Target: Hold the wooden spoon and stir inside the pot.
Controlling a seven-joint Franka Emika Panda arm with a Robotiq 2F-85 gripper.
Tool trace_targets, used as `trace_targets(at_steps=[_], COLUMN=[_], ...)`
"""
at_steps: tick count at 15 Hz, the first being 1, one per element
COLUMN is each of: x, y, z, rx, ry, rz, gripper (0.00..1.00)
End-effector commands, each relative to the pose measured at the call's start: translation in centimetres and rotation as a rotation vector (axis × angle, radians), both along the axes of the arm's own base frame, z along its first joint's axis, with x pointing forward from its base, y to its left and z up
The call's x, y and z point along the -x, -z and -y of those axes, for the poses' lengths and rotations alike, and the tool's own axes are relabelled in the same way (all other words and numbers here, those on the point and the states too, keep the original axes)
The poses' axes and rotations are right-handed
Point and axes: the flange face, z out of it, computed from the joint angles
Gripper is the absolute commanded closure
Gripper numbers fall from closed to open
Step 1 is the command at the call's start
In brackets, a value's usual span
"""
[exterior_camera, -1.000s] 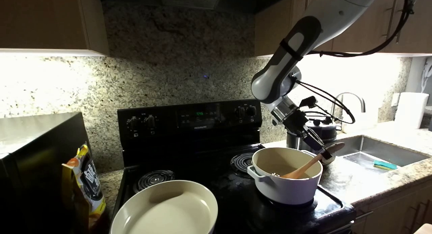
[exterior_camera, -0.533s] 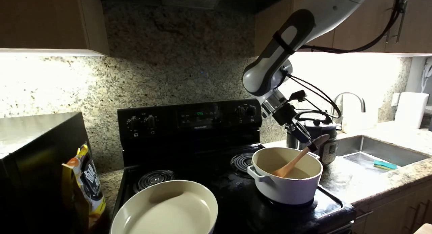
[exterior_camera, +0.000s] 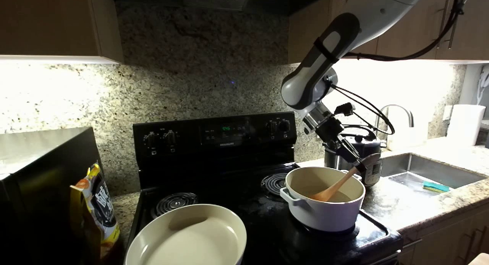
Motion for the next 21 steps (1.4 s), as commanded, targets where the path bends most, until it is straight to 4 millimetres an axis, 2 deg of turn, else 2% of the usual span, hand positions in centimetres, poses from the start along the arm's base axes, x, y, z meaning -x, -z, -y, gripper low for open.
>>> trace_targets(at_steps=[1, 5, 8, 15, 19, 21], x=[2.2, 4.0, 3.9, 1.0, 0.1, 0.1], y=[2.0, 3.6, 3.8, 1.4, -0.6, -0.8], z=[1.3, 1.0, 0.2, -1.1, -0.2, 0.6], rx=[-0.024, -0.040, -0.035, -0.060, -0.065, -0.056], ry=[0.017, 0.008, 0.000, -0.001, 0.023, 0.031], rz=[-0.040, -0.072, -0.097, -0.073, -0.026, -0.016], gripper=[0.92, 0.92, 0.92, 0.92, 0.92, 0.92])
